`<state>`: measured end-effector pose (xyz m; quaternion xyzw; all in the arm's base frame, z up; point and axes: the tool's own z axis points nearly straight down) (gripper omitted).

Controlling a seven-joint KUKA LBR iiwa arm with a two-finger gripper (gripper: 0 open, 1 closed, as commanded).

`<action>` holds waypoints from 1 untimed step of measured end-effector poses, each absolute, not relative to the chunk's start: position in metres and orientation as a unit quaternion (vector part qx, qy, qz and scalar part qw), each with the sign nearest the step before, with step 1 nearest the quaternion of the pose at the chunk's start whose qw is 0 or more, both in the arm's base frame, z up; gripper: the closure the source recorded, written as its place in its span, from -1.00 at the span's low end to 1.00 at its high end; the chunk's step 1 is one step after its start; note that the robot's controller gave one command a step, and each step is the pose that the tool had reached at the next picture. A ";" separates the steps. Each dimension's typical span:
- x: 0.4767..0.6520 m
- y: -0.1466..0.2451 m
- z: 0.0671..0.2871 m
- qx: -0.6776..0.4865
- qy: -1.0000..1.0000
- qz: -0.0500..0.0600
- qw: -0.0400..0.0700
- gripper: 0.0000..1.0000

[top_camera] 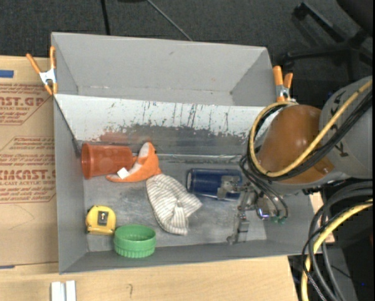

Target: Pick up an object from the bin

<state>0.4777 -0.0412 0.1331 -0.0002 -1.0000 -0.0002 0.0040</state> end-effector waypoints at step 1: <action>0.480 -0.041 0.137 0.000 -1.000 0.000 0.000 -1.00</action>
Offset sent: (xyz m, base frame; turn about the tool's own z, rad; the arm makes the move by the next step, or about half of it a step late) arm 0.0796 0.0394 -0.0605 -0.0064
